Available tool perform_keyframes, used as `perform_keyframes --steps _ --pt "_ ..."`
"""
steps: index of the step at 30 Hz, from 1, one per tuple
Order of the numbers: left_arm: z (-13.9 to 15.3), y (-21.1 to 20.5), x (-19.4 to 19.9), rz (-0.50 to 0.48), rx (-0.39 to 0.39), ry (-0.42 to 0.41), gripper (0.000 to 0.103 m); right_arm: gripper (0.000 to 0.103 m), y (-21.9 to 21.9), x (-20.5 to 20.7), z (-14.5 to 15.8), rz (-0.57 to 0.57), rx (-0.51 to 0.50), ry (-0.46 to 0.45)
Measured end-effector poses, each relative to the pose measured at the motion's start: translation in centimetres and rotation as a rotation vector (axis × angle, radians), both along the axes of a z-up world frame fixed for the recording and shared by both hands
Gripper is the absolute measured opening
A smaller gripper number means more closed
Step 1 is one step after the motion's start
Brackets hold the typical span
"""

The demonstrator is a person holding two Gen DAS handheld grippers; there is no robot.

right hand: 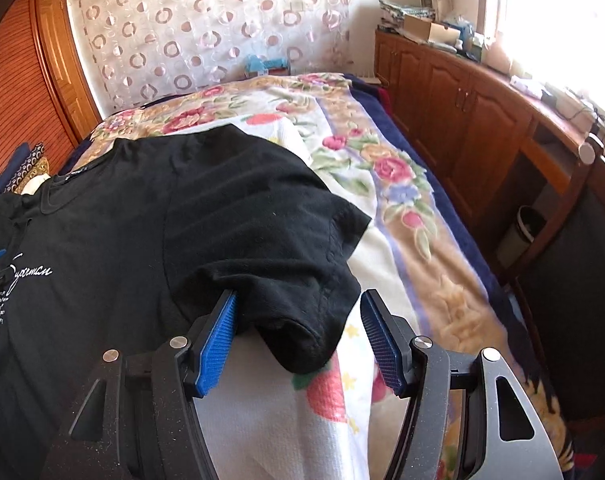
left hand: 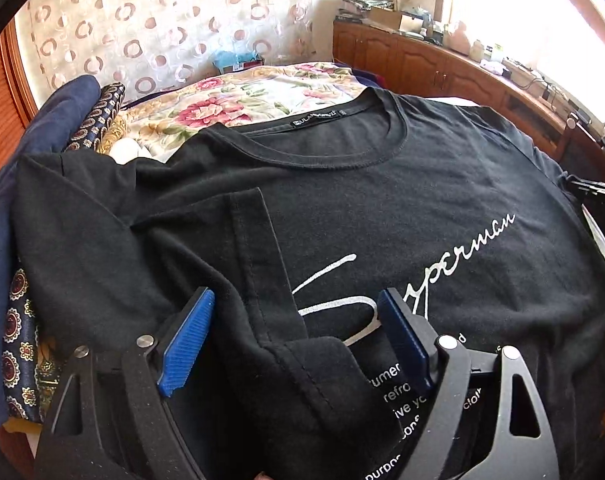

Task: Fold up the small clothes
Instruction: 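Grasp the opposite sleeve side of the shirt with the right gripper, then fold the held side over toward the center with the right gripper, release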

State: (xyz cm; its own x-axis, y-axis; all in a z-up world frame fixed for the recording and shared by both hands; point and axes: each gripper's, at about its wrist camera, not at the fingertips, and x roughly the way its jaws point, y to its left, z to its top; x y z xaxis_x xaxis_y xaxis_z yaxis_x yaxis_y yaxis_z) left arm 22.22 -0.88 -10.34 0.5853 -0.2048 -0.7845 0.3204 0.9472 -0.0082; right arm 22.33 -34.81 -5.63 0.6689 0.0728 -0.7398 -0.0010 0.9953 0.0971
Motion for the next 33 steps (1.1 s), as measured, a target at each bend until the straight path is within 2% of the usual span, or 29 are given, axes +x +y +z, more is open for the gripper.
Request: perform_keyframes --steps 3,5,6,7,9,13,17,22,27,30,33 --pt "-0.1 -0.2 0.1 -0.002 0.002 0.001 0.086 0.053 -0.3 0.1 0.0 0.014 0.025 0.007" --pt "-0.1 -0.3 0.2 -0.003 0.000 0.003 0.087 0.034 -0.1 0.0 0.3 0.032 0.022 -0.004" --pt "-0.1 -0.3 0.2 -0.003 -0.002 0.004 0.087 0.028 0.1 -0.1 0.5 0.037 0.000 -0.013" --pt "-0.1 -0.3 0.3 -0.004 -0.003 0.004 0.087 0.016 0.4 -0.4 0.6 0.041 -0.023 -0.023" --pt "-0.2 -0.4 0.3 -0.005 -0.003 0.005 0.088 0.009 0.9 -0.6 1.3 0.057 -0.046 -0.053" --pt "-0.2 -0.4 0.3 -0.004 -0.002 0.004 0.088 0.007 2.4 -1.1 3.2 0.083 -0.066 -0.137" --pt "-0.2 -0.4 0.3 -0.004 -0.002 0.004 0.088 0.007 5.3 -1.2 4.9 0.171 -0.058 -0.187" --pt "-0.2 -0.4 0.3 -0.004 -0.003 0.005 0.088 0.007 8.0 -0.4 3.6 0.265 -0.067 -0.139" --pt "-0.2 -0.4 0.3 -0.004 -0.003 0.005 0.088 0.007 8.1 0.0 1.0 0.273 -0.046 -0.058" --pt "-0.2 -0.4 0.3 -0.004 -0.003 0.004 0.088 0.018 7.4 0.0 0.1 0.267 -0.041 -0.026" --pt "-0.2 -0.4 0.3 -0.004 -0.003 0.004 0.088 0.028 6.6 -0.7 0.6 0.273 -0.032 -0.016"
